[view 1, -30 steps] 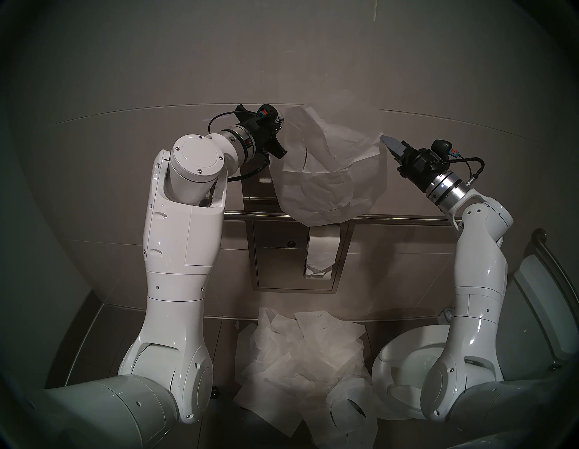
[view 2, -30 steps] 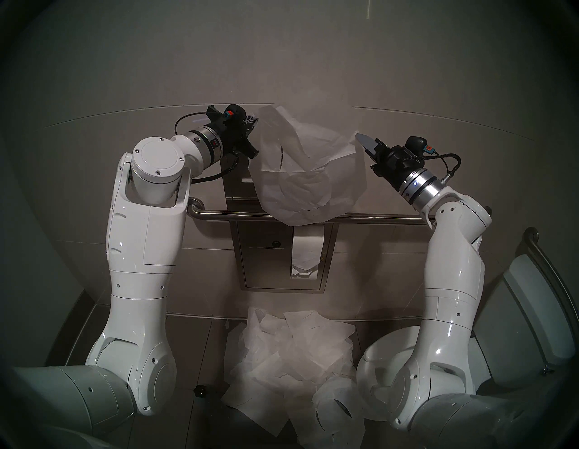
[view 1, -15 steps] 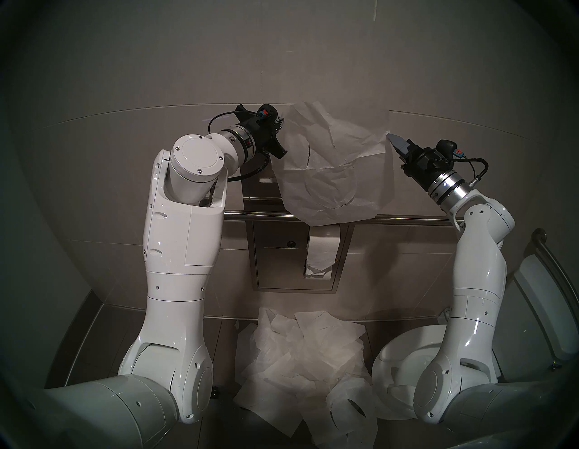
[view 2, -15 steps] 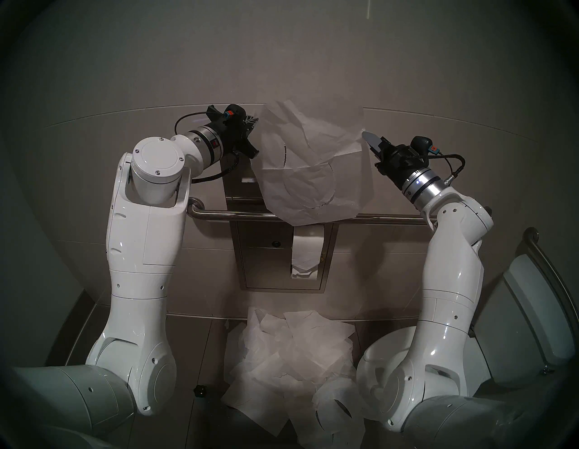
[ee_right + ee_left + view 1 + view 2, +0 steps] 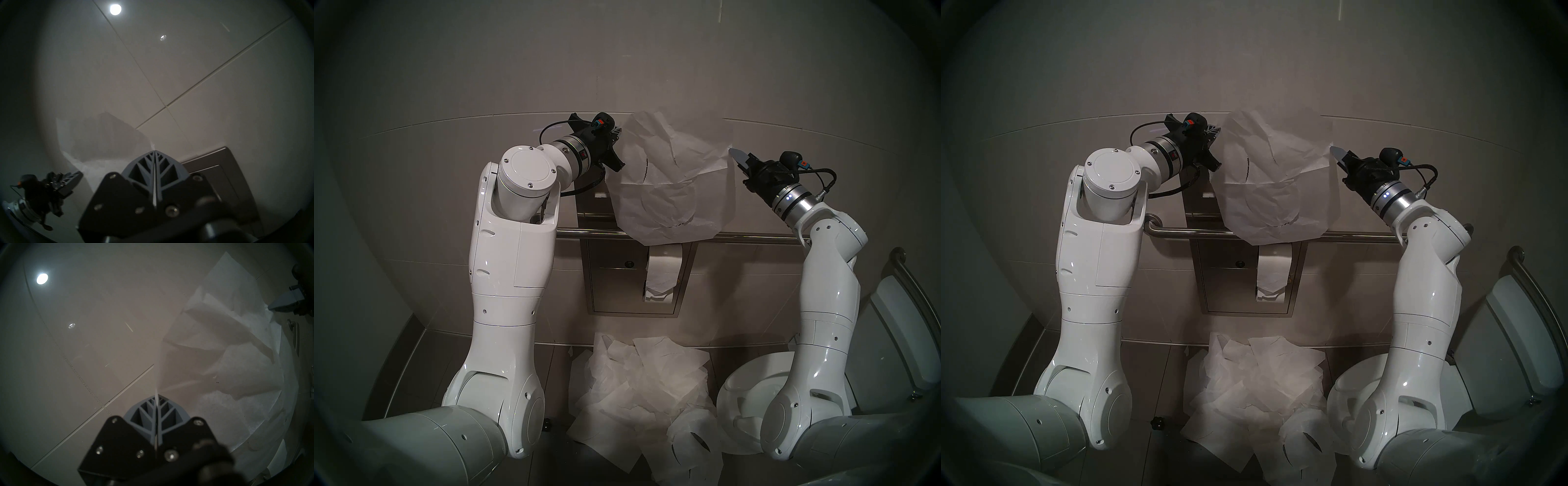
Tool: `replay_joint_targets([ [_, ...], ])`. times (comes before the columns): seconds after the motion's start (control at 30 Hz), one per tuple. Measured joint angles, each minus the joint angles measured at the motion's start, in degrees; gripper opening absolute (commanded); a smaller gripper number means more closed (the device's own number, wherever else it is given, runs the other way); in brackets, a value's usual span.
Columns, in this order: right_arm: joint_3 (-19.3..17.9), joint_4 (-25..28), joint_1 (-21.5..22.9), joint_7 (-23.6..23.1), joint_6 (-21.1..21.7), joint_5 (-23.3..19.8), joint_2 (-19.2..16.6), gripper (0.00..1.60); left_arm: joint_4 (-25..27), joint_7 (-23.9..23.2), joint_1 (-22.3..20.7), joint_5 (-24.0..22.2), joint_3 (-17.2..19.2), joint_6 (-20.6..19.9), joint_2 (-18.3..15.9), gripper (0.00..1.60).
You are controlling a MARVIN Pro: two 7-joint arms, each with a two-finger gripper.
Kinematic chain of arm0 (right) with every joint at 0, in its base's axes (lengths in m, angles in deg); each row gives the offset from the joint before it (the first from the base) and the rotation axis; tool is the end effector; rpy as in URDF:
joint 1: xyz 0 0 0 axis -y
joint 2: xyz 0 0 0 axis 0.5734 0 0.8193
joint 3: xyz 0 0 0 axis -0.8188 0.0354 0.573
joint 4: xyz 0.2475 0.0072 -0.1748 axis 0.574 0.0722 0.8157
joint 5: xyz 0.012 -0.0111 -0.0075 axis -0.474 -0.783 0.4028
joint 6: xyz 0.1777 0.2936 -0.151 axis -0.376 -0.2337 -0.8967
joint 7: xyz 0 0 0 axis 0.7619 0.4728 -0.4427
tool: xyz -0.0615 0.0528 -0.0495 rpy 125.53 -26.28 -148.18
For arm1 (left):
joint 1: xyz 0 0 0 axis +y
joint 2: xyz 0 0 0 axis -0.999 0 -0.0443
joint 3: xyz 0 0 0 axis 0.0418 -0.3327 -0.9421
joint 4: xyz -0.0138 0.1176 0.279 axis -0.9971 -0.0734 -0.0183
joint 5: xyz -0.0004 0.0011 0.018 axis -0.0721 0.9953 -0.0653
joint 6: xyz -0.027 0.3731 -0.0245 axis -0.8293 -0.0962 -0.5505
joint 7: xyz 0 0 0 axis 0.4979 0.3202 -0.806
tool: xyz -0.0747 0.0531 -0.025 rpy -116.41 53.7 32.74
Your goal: Take out a toilet seat cover
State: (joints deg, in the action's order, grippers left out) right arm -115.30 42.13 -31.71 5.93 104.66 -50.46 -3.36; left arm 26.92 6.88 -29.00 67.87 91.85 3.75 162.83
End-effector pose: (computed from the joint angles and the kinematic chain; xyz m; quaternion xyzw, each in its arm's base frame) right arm 0.5259 -0.1285 -0.0787 -0.6189 0.0320 -0.6927 0.3688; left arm 0.5442 -0.0721 0.0015 -0.5593 0.3753 -0.7353 0.0746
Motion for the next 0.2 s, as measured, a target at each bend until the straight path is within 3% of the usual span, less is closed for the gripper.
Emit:
replay_joint_targets([
  [0.2, 1.2, -0.1, 0.0, 1.4, -4.0, 1.7, 1.7, 0.0, 0.0, 0.0, 0.0, 0.0, 0.0, 0.0, 0.0, 0.0],
])
